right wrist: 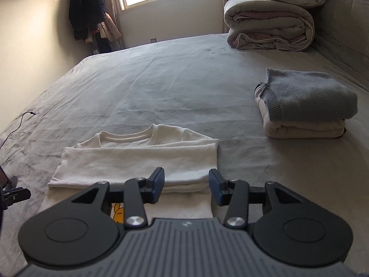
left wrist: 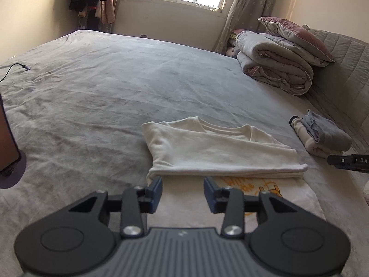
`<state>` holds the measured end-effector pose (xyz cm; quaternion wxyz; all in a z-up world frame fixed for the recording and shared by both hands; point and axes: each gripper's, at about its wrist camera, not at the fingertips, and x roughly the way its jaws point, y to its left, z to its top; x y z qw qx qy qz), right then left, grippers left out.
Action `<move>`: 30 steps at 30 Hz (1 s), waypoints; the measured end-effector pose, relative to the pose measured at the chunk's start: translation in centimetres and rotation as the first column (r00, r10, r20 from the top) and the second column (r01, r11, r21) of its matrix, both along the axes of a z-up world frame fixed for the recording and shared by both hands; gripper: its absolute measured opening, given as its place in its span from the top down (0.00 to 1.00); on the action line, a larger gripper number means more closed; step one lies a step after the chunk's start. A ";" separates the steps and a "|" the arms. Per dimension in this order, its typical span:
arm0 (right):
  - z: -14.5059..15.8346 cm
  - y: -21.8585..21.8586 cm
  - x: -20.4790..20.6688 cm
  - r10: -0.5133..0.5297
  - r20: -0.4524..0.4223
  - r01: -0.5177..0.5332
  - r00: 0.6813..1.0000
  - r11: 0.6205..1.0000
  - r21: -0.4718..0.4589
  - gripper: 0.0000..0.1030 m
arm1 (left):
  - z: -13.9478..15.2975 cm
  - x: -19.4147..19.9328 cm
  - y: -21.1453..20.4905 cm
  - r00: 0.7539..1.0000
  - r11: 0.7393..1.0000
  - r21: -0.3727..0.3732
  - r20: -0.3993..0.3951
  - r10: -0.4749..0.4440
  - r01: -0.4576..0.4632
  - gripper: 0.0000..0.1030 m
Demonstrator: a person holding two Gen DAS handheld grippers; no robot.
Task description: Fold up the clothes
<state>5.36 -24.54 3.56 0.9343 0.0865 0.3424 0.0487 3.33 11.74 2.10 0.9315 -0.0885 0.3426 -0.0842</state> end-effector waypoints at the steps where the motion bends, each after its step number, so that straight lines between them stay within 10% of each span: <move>1: 0.2 -0.2 -0.7 -0.001 -0.006 0.001 1.000 1.000 0.007 0.53 | 0.2 -0.6 0.3 1.000 1.000 -0.006 -0.005 0.000 0.000 0.59; 21: -7.6 -6.3 -11.9 0.139 -0.290 -0.033 0.947 0.939 0.342 0.47 | -5.5 -8.7 6.6 0.950 0.970 -0.223 -0.268 -0.158 0.098 0.60; 30: -10.4 -10.4 -14.4 0.299 -0.326 -0.050 0.897 0.801 0.596 0.52 | -8.9 -10.1 10.1 0.859 0.844 -0.515 -0.356 -0.369 0.149 0.62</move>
